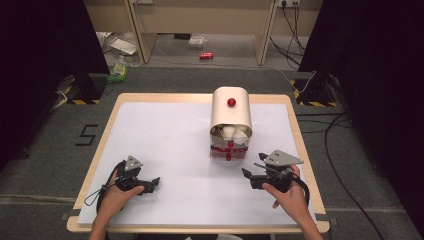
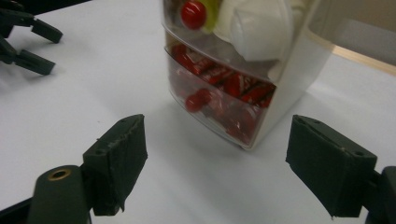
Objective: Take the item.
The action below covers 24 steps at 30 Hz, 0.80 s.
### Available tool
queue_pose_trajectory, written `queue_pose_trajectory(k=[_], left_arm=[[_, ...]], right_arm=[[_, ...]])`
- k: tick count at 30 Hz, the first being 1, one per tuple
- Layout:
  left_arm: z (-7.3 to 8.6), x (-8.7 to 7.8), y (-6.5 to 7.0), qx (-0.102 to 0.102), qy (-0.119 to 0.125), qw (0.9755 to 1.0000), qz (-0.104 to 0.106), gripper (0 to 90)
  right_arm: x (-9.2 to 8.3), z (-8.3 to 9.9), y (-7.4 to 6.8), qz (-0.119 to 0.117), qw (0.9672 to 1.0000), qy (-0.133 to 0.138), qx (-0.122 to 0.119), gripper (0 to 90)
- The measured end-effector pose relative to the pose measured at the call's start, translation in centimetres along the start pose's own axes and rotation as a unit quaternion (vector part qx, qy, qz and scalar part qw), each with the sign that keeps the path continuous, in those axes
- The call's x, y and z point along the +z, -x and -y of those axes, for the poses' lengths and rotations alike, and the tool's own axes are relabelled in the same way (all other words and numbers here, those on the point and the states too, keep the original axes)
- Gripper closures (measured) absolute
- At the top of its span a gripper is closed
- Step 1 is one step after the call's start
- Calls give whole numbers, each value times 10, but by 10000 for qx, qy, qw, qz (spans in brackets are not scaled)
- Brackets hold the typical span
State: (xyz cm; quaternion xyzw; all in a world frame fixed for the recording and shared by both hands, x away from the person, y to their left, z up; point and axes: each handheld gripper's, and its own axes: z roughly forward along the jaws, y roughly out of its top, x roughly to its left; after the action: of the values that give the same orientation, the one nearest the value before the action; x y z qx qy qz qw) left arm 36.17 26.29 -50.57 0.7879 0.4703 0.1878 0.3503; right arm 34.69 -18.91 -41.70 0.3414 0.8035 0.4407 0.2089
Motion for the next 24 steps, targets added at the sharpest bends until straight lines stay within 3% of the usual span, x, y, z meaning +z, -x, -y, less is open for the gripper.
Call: queue_pose_trajectory(k=[12,24], left_arm=[[0,0,0,-5,5,10000,3,0],[0,0,0,-10,7,10000,4,1]], right_arm=[[-3,-29,-21,-173,9992,157,-326,207],[-2,-59,-22,-207,9980,319,-496,208]])
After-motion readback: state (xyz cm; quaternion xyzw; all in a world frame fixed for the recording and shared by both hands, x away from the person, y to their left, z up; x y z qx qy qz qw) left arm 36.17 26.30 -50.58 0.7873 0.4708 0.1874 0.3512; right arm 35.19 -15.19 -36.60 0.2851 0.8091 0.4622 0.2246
